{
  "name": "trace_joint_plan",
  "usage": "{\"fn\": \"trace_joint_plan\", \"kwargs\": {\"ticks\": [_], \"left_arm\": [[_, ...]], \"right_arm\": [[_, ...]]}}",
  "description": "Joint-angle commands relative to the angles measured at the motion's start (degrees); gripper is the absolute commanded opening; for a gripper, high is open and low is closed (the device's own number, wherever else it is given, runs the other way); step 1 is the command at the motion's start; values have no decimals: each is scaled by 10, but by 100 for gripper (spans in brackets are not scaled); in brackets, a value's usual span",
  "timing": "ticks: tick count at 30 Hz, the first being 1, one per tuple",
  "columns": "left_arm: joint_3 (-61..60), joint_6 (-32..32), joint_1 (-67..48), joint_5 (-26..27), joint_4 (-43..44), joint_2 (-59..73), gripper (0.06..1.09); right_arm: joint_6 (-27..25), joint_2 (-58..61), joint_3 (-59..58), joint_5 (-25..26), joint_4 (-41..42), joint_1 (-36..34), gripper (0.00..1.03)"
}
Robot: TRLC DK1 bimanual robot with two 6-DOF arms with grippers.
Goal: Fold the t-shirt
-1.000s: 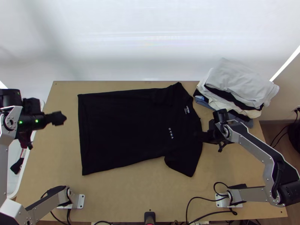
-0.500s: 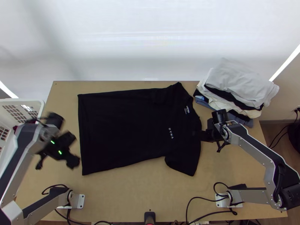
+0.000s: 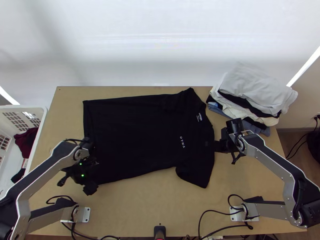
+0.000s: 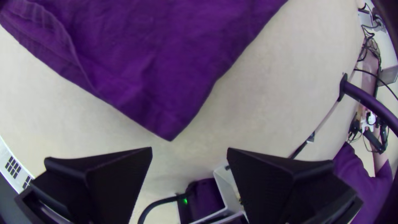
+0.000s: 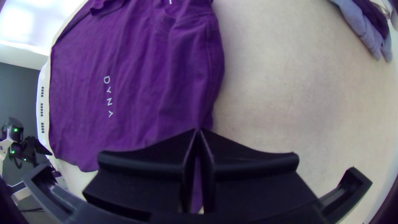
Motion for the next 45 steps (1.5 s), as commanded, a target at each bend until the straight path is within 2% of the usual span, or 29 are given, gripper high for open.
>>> {"fn": "trace_joint_plan", "kwargs": {"ticks": [1,6,7,10,12,15,17,18,23,27,31,35,38,41,45], "left_arm": [[-17,-1,2,0,26,20,94],[-23,6,10,0,55,24,90],[-24,7,13,0,61,26,85],[-28,8,24,2,82,19,59],[-33,10,31,2,91,19,46],[-51,27,35,2,91,20,42],[-60,40,37,3,96,13,25],[-60,46,39,9,96,9,9],[-35,86,98,12,78,-22,10],[19,88,143,41,72,-47,10],[55,82,166,43,82,-58,10],[104,35,174,69,102,-60,10],[158,-20,173,83,122,-59,10],[220,-68,171,84,142,-53,10],[297,-118,174,83,161,-37,10]], "right_arm": [[7,-16,-11,-2,0,0,3],[7,-16,-12,-2,1,6,3],[7,-16,-12,-2,1,6,3],[7,-16,-13,-2,4,7,3],[7,-16,-12,-2,5,7,3],[7,-19,-9,-2,5,7,3],[7,-20,-5,-2,5,5,3],[6,-21,-5,-1,5,2,3],[0,-42,-5,-1,6,-22,3],[-10,-72,-8,12,6,-33,3],[-11,-96,-6,25,9,-38,3],[-8,-163,12,25,9,4,3],[-5,-204,58,48,9,53,3],[-7,-210,122,84,9,81,3],[-14,-187,206,104,10,82,3]]}}
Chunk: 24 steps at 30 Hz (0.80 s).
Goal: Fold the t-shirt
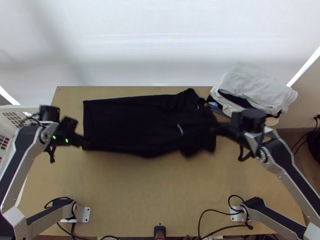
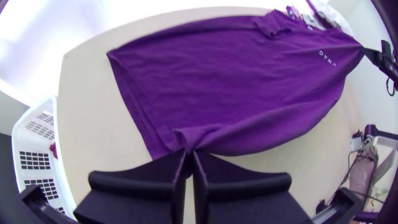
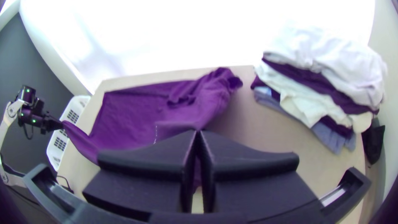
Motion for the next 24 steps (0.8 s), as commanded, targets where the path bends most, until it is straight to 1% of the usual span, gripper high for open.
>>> {"fn": "trace_joint_plan", "kwargs": {"ticks": [1,6,12,16,19,21,24], "left_arm": [[65,-54,4,3,22,13,10],[139,-82,37,0,62,33,9],[290,-145,92,0,84,88,9],[399,-172,107,-2,88,115,9],[467,-190,111,-2,91,126,9],[499,-202,112,-10,110,121,9],[535,-219,111,-33,147,105,9]], "right_arm": [[-17,17,74,24,7,-1,3],[-56,61,161,36,29,-29,3],[-67,119,278,38,52,-56,3],[-70,162,368,45,55,-66,3],[-80,171,410,52,89,-67,3],[-87,171,436,63,117,-67,3],[-90,174,491,74,122,-67,3]]}}
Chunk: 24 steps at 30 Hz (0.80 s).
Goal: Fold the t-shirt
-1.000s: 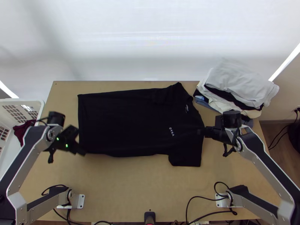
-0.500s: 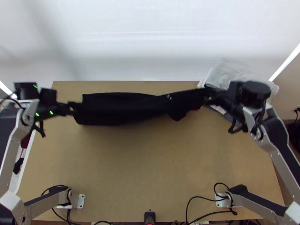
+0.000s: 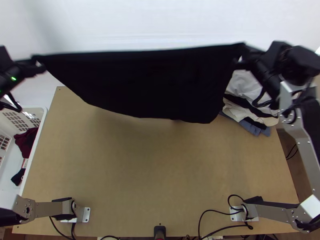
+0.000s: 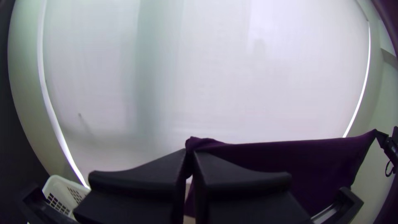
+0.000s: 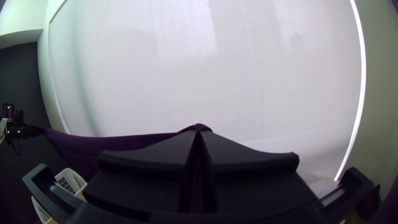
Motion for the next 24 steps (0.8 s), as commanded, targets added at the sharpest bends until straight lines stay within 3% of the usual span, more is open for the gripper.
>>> {"fn": "trace_joint_plan", "kwargs": {"ticks": [1,5,13,24], "left_arm": [[49,-30,10,-26,45,-25,9],[54,-36,11,-52,88,-60,9],[24,-46,28,-55,93,-156,9],[-96,-74,11,-47,128,-345,9]], "right_arm": [[-11,-2,74,28,25,-10,3],[-12,-28,100,31,20,-13,3],[-15,-166,56,30,-29,-23,3],[-9,-343,-25,30,-157,-18,3]]}}
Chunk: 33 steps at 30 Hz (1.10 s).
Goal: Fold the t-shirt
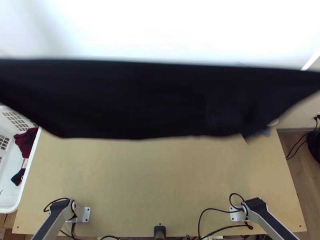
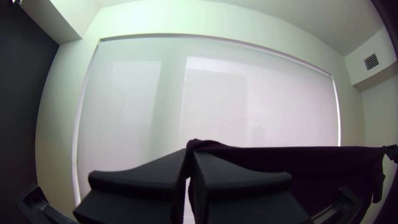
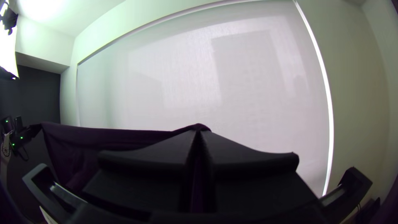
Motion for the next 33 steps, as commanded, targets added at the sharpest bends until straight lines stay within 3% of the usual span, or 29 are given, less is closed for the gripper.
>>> {"fn": "trace_joint_plan", "kwargs": {"ticks": [1,8,19,23,27,33], "left_arm": [[-47,-19,-13,-11,0,-44,9],[-202,-37,-30,-8,-4,-127,9],[-591,-24,-83,-7,-33,-284,9],[-668,-16,-89,-4,-18,-284,9],[-741,-13,-93,-4,65,-269,9],[-753,-8,-85,-4,126,-154,9]], "right_arm": [[-2,-16,-12,22,-18,-9,3],[27,-19,-53,21,-52,5,3],[80,-76,-353,13,-29,40,3],[94,-79,-450,-20,11,40,3],[101,-42,-511,-33,65,36,3],[115,64,-541,-44,140,29,3]]}}
